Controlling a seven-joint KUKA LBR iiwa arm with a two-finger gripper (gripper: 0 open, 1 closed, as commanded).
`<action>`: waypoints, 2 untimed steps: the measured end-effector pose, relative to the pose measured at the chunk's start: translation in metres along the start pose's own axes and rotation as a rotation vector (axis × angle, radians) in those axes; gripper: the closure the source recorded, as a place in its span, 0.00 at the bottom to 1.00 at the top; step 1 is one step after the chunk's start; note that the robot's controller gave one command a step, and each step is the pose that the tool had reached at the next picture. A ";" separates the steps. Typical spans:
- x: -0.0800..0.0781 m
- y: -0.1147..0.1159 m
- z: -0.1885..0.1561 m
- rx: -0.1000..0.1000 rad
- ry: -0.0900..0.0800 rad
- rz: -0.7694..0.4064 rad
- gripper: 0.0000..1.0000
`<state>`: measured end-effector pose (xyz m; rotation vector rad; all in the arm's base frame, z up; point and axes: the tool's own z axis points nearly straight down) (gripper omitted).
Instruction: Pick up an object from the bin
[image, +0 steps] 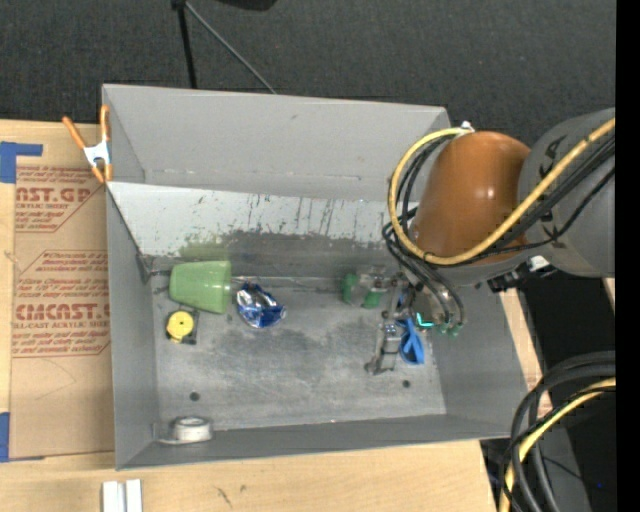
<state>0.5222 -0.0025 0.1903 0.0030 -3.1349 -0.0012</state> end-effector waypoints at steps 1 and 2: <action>0.014 -0.088 0.090 0.002 -0.003 -0.297 0.00; -0.001 -0.144 0.097 0.004 -0.008 -0.436 0.00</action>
Offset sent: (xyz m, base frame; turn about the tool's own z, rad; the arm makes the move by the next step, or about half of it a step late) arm -0.0130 -0.0869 -0.0880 -0.2983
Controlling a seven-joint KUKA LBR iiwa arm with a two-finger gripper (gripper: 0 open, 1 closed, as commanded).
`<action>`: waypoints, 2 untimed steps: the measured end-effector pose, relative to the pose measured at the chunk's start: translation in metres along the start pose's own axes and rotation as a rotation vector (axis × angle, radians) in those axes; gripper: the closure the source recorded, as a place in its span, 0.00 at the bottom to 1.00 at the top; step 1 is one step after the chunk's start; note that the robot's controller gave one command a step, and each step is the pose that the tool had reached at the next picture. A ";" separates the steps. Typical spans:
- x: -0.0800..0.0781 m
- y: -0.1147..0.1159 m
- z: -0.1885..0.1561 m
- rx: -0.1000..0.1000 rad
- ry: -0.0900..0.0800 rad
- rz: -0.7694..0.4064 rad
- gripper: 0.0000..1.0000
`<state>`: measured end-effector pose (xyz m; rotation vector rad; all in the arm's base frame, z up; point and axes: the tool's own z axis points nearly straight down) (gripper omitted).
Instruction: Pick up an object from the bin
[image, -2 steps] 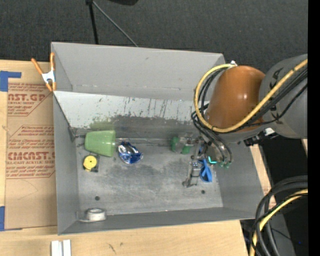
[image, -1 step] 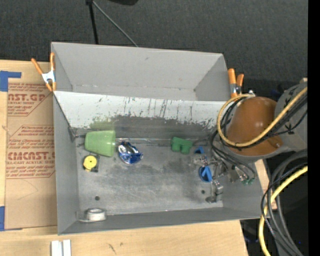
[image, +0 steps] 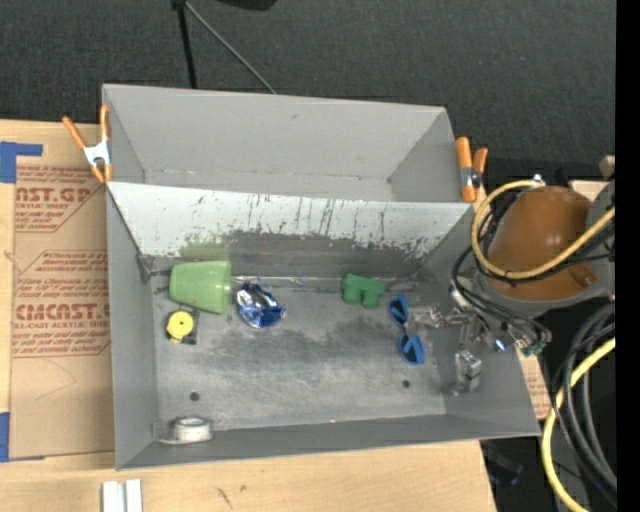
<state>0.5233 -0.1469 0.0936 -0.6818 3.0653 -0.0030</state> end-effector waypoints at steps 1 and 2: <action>-0.039 -0.013 0.024 -0.005 -0.003 -0.115 0.00; -0.039 -0.014 0.022 -0.002 -0.006 -0.116 1.00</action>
Offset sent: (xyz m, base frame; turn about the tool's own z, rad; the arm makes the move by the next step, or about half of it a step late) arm 0.0396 0.0026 -0.0236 -0.1170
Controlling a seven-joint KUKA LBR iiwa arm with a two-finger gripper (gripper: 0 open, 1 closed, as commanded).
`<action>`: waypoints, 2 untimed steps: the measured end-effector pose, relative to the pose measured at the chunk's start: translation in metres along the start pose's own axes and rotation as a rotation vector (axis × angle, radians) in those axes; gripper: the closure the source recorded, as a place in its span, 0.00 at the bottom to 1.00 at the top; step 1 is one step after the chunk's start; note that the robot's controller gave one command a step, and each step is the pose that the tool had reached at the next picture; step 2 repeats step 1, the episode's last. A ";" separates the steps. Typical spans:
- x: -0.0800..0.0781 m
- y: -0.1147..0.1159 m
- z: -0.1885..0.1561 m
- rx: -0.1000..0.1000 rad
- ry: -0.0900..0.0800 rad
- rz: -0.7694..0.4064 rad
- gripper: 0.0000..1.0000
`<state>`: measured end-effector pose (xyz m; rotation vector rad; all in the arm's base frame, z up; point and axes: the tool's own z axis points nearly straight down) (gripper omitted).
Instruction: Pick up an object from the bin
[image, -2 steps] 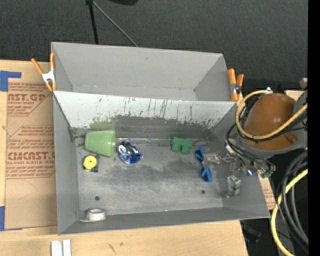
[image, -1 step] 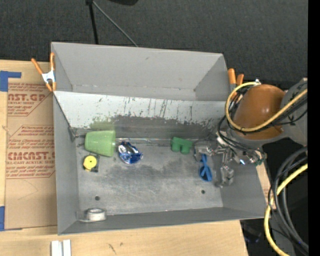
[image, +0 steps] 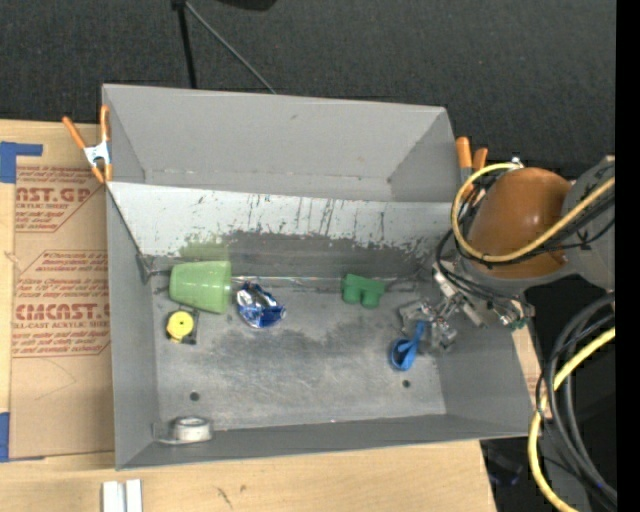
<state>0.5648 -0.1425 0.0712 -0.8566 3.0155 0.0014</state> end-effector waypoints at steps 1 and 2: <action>-0.007 0.009 -0.154 0.006 -0.002 -0.022 1.00; -0.007 0.009 -0.154 0.006 -0.002 -0.022 1.00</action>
Offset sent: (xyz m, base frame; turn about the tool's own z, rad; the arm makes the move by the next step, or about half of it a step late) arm -0.0018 0.0099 0.1488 -0.0219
